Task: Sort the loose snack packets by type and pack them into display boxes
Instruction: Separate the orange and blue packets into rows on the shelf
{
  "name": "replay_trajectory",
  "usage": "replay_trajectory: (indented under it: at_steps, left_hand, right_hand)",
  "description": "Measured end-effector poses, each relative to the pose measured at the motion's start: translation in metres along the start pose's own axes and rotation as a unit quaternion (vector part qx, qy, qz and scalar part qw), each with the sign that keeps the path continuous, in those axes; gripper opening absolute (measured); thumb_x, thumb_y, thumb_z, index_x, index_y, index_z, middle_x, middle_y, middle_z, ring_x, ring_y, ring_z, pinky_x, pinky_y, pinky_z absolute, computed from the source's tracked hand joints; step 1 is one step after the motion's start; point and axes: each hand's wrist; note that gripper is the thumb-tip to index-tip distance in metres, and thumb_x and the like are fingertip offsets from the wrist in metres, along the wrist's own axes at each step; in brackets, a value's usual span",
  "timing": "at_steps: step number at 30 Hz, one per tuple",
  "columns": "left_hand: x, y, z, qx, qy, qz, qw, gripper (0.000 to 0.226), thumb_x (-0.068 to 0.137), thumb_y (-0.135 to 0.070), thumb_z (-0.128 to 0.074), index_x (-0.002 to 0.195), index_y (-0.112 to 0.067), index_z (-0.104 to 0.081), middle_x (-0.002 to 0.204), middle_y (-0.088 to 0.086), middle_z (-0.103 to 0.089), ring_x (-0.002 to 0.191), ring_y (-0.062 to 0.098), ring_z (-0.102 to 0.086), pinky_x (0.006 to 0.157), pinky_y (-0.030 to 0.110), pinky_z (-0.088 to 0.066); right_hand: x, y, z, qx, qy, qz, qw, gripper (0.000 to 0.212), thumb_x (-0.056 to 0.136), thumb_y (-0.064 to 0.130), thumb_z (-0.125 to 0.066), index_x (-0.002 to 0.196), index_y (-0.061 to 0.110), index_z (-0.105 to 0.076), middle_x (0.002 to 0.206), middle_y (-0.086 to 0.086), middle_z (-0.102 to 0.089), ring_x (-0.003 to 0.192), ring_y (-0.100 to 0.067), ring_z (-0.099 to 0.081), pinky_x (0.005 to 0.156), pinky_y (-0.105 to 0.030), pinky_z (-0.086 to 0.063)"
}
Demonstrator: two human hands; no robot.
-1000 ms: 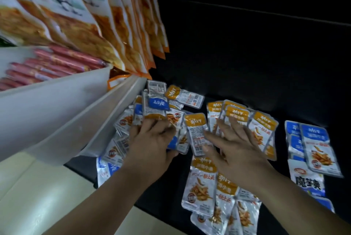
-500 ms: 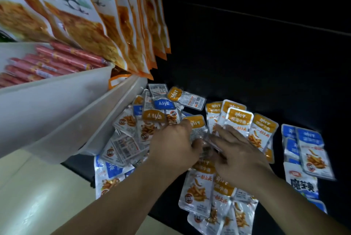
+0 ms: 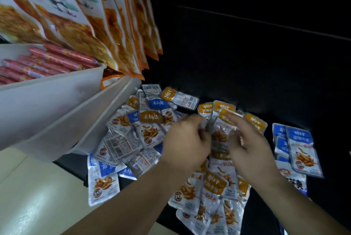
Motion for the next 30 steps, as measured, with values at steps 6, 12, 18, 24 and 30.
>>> replay_trajectory:
  at_steps: [6,12,18,24,30]
  left_hand:
    - [-0.018,-0.007,-0.019,-0.045,0.098,-0.097,0.989,0.021,0.096,-0.024,-0.051,0.097,-0.019,-0.071,0.094,-0.003,-0.068,0.085,0.014,-0.061,0.072,0.038,-0.055]
    - [-0.006,0.048,0.033,0.249,0.067,-0.029,0.966,0.049,0.09,-0.039,-0.067,0.136,-0.026,-0.061,0.156,0.003,-0.046,0.15,0.032,-0.032,0.12,0.055,-0.033]
    - [-0.002,0.077,0.048,0.297,0.179,0.044,0.937,0.1,0.078,-0.088,-0.045,0.157,-0.027,-0.033,0.171,-0.004,-0.012,0.159,0.03,0.006,0.127,0.058,-0.003]
    - [-0.009,0.073,0.051,0.359,0.186,0.016,0.915,0.08,0.091,-0.074,-0.043,0.154,-0.024,-0.04,0.171,-0.001,-0.017,0.159,0.032,0.0,0.125,0.064,-0.003]
    - [-0.014,0.07,0.064,0.239,-0.011,-0.072,0.968,0.048,0.105,-0.046,-0.041,0.125,-0.015,-0.072,0.136,0.003,-0.065,0.143,0.033,-0.045,0.116,0.059,-0.034]
  right_hand:
    - [-0.006,-0.023,-0.002,-0.083,0.036,0.084,0.992,0.051,0.096,0.007,-0.053,0.143,0.026,-0.059,0.151,0.014,-0.049,0.148,-0.006,-0.035,0.121,-0.043,-0.036]
    - [0.002,-0.011,-0.02,-0.259,0.164,0.123,0.944,0.064,0.094,0.056,-0.016,0.149,0.043,-0.046,0.167,0.016,-0.023,0.158,-0.008,0.008,0.126,-0.036,0.006]
    - [0.001,-0.012,-0.032,-0.359,0.126,0.116,0.917,0.072,0.097,0.064,-0.016,0.132,0.028,-0.067,0.157,0.0,-0.046,0.157,-0.025,-0.018,0.127,-0.051,-0.011]
    - [0.0,-0.005,-0.039,-0.348,0.086,0.148,0.922,0.059,0.099,0.054,-0.031,0.126,0.019,-0.07,0.154,-0.003,-0.05,0.154,-0.024,-0.029,0.124,-0.052,-0.025]
    - [-0.002,0.028,-0.039,-0.075,0.064,0.092,0.991,0.036,0.1,0.029,-0.058,0.135,0.035,-0.064,0.139,0.021,-0.059,0.134,-0.001,-0.051,0.109,-0.038,-0.049]
Point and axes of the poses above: each hand's wrist, its own x-axis towards the middle knuckle, its own z-axis out of the back of the hand, y = z × x
